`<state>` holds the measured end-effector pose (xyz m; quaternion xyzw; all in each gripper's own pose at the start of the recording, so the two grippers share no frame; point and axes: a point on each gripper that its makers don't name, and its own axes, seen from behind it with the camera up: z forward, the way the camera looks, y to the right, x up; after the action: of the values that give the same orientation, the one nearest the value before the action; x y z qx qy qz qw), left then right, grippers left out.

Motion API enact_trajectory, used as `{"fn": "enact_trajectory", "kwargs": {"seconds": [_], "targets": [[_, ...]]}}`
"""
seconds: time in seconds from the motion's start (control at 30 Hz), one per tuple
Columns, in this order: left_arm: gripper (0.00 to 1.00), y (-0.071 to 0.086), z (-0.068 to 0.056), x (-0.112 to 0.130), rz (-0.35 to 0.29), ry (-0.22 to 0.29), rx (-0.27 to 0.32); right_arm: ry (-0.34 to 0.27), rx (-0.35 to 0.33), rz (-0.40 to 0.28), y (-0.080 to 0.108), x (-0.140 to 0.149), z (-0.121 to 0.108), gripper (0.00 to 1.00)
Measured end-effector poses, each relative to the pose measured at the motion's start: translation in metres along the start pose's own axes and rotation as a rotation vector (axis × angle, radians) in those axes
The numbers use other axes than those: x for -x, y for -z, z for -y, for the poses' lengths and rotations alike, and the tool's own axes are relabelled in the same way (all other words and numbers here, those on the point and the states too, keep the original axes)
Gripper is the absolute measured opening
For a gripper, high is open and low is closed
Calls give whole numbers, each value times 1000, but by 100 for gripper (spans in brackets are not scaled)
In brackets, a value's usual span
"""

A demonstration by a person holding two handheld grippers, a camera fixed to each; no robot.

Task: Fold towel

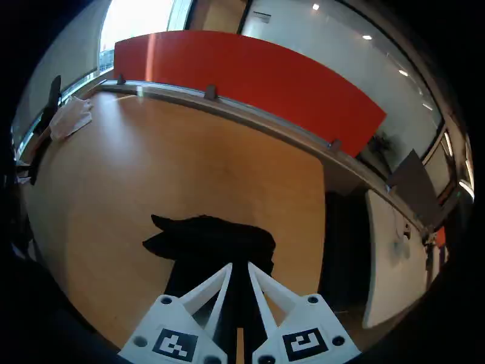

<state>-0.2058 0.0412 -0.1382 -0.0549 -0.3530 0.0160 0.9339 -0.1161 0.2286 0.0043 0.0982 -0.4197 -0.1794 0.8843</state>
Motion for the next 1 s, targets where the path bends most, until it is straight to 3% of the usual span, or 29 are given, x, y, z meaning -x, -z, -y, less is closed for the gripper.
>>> {"fn": "enact_trajectory", "kwargs": {"seconds": [0.3, 1.0], "targets": [[96, 3, 0, 3, 1, -1, 0, -23, 10, 48, 2, 31, -3, 2], [96, 6, 5, 10, 15, -4, -15, -174, 38, 187, -15, 115, -16, 2]]}}
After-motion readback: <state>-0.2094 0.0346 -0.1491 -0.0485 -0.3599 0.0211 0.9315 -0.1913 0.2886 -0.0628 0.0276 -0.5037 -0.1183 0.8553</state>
